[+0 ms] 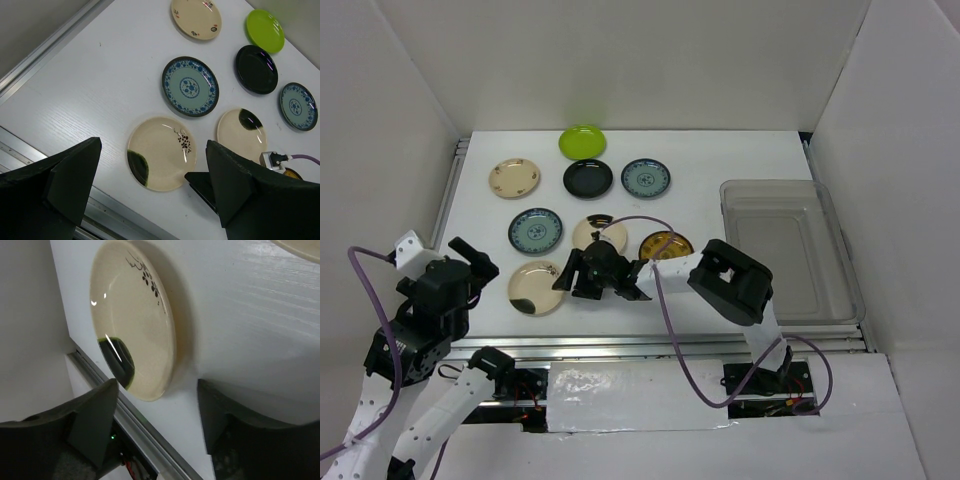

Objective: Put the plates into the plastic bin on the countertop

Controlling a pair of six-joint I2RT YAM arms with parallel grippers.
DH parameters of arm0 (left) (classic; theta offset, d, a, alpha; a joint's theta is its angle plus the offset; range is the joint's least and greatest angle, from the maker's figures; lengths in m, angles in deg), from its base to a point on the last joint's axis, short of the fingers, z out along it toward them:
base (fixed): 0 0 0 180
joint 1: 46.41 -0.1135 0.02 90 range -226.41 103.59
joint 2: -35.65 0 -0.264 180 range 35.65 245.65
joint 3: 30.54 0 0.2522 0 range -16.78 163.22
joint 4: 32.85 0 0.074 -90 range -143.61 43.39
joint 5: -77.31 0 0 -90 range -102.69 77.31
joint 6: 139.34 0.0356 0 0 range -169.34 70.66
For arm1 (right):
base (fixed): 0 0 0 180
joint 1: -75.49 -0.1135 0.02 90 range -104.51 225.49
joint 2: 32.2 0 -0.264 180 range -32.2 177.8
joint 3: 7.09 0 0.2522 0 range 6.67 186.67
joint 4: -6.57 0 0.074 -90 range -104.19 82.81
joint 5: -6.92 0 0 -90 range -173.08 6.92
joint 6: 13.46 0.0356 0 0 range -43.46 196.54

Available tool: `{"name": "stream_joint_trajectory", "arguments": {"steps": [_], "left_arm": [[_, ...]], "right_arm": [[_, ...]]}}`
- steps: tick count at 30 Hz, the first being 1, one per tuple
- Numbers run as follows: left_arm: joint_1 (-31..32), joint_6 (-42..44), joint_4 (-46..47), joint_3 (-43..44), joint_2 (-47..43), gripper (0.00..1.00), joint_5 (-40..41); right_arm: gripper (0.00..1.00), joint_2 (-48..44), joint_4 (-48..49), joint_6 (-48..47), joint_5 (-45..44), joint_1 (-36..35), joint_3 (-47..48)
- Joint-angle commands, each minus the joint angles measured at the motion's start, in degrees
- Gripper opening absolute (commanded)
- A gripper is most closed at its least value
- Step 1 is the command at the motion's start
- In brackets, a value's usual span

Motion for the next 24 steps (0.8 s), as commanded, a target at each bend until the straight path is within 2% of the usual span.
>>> {"name": "stream_joint_trajectory", "arguments": {"steps": [1,6,7,12,15,16,18,23,24], "left_arm": [[0.20,0.79,2.06,0.97,-0.94,0.99,0.38],[0.20,0.79,2.15,0.97,-1.47,0.99,0.29],[0.29,0.79,2.15,0.97,-1.47,0.99,0.29],[0.20,1.23,2.58,0.79,-1.47,0.99,-0.06],[0.29,1.32,2.59,0.88,-1.21,0.99,-0.15],[0.20,1.24,2.59,0.88,-1.20,0.99,-0.15],[0.20,1.23,2.50,0.88,-1.20,0.99,-0.06],[0.20,0.45,1.62,1.23,-1.82,0.99,0.82],[0.20,0.10,1.53,1.23,-2.60,0.99,0.99]], "right_arm": [[0.68,2.07,2.71,3.21,0.36,0.00,2.22],[0.53,4.71,0.79,4.62,0.10,0.53,4.24],[0.46,5.06,0.43,5.06,-0.51,0.45,4.42],[0.38,6.47,1.31,6.38,-0.43,0.97,5.04],[0.25,6.65,0.79,6.12,0.01,1.15,5.83],[0.11,6.39,0.52,5.86,0.10,0.97,6.00],[0.01,4.20,0.17,5.16,0.18,0.80,5.48],[0.00,-5.02,-1.58,1.64,1.24,0.18,0.66],[0.00,-9.57,-3.16,0.94,1.76,0.35,-0.23]]}}
